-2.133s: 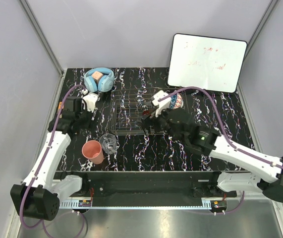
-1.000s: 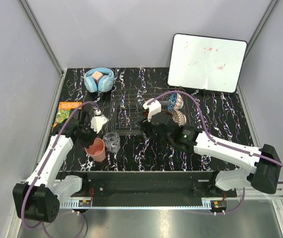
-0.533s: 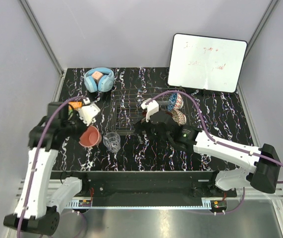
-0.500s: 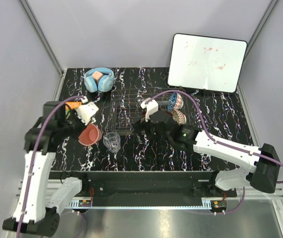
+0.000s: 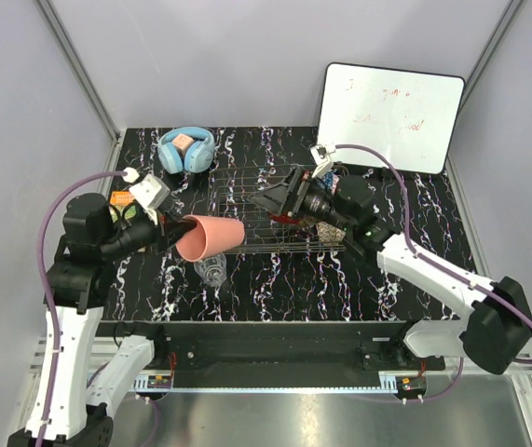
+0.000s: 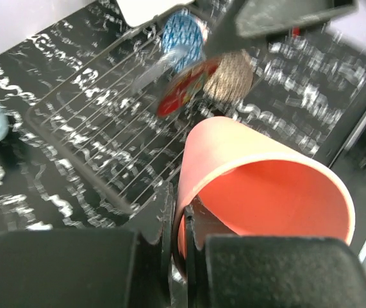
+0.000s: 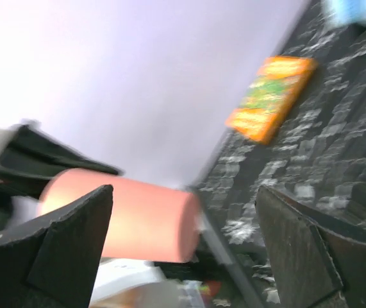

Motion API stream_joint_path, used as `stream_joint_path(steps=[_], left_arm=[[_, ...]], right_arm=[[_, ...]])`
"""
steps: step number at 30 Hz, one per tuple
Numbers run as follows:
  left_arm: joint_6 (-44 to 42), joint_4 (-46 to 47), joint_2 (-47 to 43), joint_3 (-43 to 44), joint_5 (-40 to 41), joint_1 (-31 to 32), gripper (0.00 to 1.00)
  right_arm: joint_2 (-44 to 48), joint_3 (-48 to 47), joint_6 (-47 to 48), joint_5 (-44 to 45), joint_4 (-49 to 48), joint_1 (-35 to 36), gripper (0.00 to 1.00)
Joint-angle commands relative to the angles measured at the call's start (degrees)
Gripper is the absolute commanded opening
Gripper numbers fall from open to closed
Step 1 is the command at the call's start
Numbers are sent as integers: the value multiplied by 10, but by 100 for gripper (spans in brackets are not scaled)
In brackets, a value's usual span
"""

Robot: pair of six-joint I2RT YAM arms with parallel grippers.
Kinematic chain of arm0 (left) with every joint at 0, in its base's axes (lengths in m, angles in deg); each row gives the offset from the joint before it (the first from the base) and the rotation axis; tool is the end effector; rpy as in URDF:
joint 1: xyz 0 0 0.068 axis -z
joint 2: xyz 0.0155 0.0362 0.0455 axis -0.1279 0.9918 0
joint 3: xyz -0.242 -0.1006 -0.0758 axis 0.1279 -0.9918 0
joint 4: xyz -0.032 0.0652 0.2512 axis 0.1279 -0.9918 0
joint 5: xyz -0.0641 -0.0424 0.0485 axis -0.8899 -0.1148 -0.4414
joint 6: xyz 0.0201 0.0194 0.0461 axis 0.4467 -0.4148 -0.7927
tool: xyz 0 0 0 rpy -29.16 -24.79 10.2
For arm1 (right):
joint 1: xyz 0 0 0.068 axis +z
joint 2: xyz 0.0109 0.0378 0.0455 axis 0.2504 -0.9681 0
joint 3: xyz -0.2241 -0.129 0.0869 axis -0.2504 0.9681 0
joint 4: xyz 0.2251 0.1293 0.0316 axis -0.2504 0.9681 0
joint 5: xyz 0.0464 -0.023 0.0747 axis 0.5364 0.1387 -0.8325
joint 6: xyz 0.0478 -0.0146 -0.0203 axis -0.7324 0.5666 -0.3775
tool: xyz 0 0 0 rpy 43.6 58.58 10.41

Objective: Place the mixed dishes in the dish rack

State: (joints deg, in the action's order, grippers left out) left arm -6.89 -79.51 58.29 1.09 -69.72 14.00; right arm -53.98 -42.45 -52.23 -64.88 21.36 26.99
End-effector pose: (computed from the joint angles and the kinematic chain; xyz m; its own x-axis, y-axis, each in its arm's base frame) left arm 0.1117 -0.0369 0.4093 -0.2226 0.1541 -0.9627 0.7553 0.6516 -0.0704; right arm 0.2199 0.2090 0.3485 -0.6436 0.3914 -0.6577 -0.5705 0.3275 0.7532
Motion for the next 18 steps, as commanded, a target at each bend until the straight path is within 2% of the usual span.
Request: stream_joint_path(steps=[1, 3, 4, 6, 7, 9, 11, 18], left_arm=[[158, 192, -42, -14, -37, -6, 0], [210, 217, -36, -19, -58, -12, 0], [233, 233, -34, -26, -70, -14, 0], [303, 300, -36, -54, -73, -25, 0], [324, 324, -35, -64, -82, -30, 0], [374, 373, -28, -85, -93, -41, 0], [405, 404, -19, -97, -112, -48, 0], [435, 465, 0, -132, -126, -65, 0]], right_arm=[[-38, 54, -244, -127, -303, -5, 100], [-66, 62, -312, -143, -354, -9, 100], [-99, 63, -336, -161, -423, -8, 100], [-133, 65, -411, -173, -489, -10, 99], [-161, 67, -432, -175, -552, -9, 100], [-189, 71, -476, -172, -615, -10, 100], [-196, 73, -488, -164, -635, -10, 100], [-214, 68, -540, -143, -696, -10, 100]])
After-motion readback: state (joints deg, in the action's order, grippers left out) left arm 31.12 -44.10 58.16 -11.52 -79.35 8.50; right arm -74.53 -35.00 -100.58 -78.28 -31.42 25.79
